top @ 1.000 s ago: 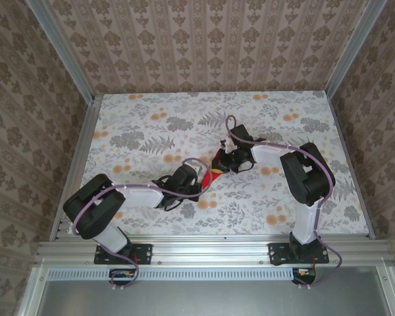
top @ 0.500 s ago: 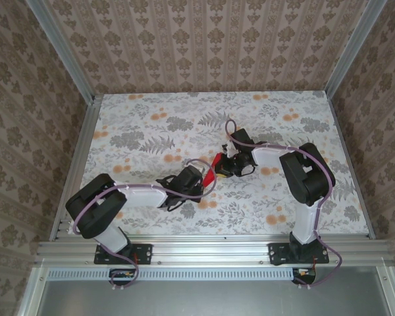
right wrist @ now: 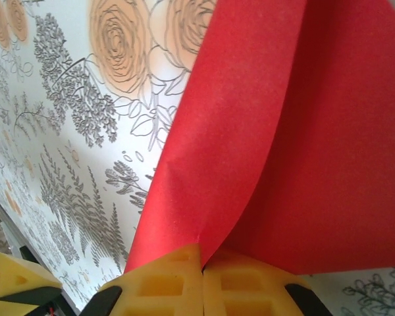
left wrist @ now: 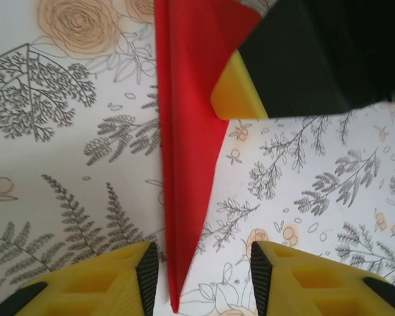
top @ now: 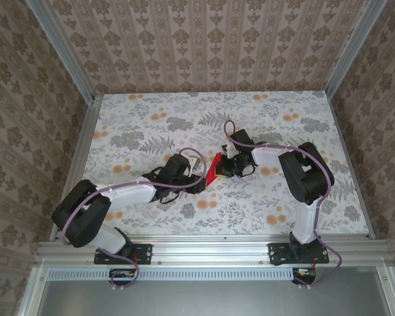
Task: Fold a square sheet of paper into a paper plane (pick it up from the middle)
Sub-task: Fold the wing for the fifth time at the center of the table.
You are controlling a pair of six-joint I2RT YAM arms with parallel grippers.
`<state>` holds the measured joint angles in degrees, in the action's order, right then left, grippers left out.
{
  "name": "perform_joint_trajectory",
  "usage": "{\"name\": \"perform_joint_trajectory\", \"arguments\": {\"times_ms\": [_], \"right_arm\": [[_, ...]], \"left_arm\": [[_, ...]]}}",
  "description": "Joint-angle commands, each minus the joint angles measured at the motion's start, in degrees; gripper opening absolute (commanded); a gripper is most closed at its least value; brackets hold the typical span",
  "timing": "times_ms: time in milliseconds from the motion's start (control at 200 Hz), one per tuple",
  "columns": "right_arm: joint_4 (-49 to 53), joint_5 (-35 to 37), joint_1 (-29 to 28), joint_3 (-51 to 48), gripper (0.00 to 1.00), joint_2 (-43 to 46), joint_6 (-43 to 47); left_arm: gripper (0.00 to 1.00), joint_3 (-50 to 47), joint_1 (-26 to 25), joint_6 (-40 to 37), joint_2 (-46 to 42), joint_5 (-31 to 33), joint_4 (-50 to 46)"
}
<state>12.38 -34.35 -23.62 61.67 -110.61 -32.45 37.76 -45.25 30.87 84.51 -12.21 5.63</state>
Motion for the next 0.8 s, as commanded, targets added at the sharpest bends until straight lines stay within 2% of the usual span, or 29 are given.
{"name": "perform_joint_trajectory", "arguments": {"times_ms": [0,140,385,650,795], "right_arm": [[1.8,-0.6,0.5,1.2,0.07,-1.1,2.4],[1.7,-1.1,0.9,1.4,0.08,-1.7,2.9],[1.8,-1.5,1.2,1.8,0.08,-2.0,3.3],[1.9,-1.6,1.5,2.2,0.09,-2.3,3.7],[2.0,-1.4,1.6,2.3,0.1,-2.7,3.6]], "left_arm": [[0.41,2.4,2.8,3.8,3.0,-7.0,1.8],[0.37,5.0,4.5,4.9,8.5,-11.7,3.3],[0.34,6.6,5.0,6.0,13.1,-12.6,4.2],[0.23,6.3,5.0,5.7,15.2,-12.7,4.3],[0.21,6.5,5.1,5.6,15.8,-12.7,4.1]]}}
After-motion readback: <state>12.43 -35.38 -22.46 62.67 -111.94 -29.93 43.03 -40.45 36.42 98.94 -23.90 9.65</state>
